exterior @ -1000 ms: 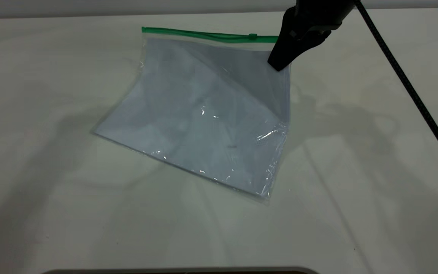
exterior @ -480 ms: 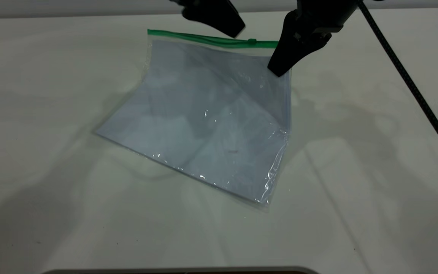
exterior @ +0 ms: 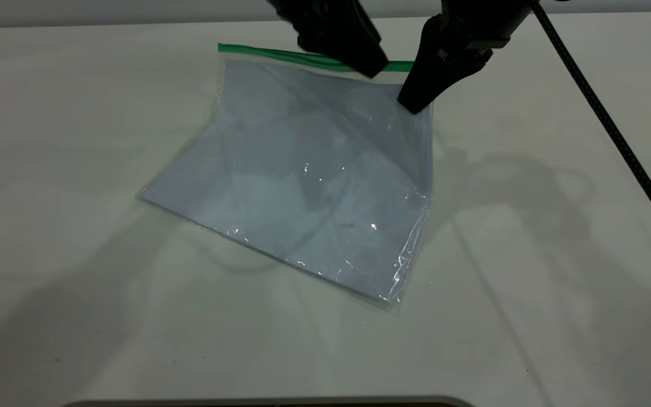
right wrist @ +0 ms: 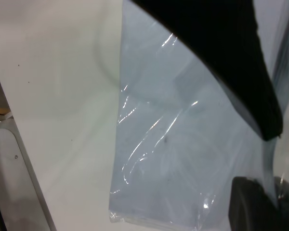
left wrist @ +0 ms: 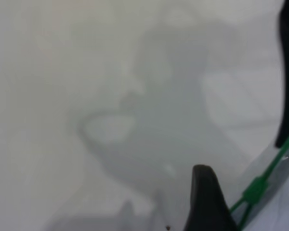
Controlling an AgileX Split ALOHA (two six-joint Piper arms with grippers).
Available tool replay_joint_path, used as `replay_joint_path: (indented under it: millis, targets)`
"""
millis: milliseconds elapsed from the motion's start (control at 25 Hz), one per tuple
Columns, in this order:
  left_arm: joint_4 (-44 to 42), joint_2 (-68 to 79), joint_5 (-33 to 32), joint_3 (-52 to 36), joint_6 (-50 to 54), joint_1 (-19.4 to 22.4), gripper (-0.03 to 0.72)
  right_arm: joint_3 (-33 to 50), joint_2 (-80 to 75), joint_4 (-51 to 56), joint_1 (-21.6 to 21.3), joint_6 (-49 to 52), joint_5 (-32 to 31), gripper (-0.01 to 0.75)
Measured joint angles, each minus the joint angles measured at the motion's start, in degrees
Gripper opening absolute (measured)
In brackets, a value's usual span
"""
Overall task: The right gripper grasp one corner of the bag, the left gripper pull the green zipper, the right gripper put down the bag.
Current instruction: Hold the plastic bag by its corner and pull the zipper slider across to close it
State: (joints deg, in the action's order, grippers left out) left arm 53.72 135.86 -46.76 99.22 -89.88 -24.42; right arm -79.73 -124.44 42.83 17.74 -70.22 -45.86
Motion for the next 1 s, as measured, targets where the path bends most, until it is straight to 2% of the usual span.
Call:
replay_joint_path:
  millis: [160, 480, 1000]
  targets:
    - [0.02, 1.34, 0.87, 0.0, 0.0, -0.38, 0.514, 0.0, 0.0, 0.0, 0.0, -0.06, 0.0, 0.034]
    - [1.7, 1.34, 0.59, 0.52, -0.14, -0.84, 0.438, 0.0, 0.0, 0.0, 0.0, -0.06, -0.01, 0.034]
    - [-0.02, 1.34, -0.01, 2.26, 1.04, -0.89, 0.42, 0.0, 0.0, 0.0, 0.0, -0.11, -0.02, 0.034]
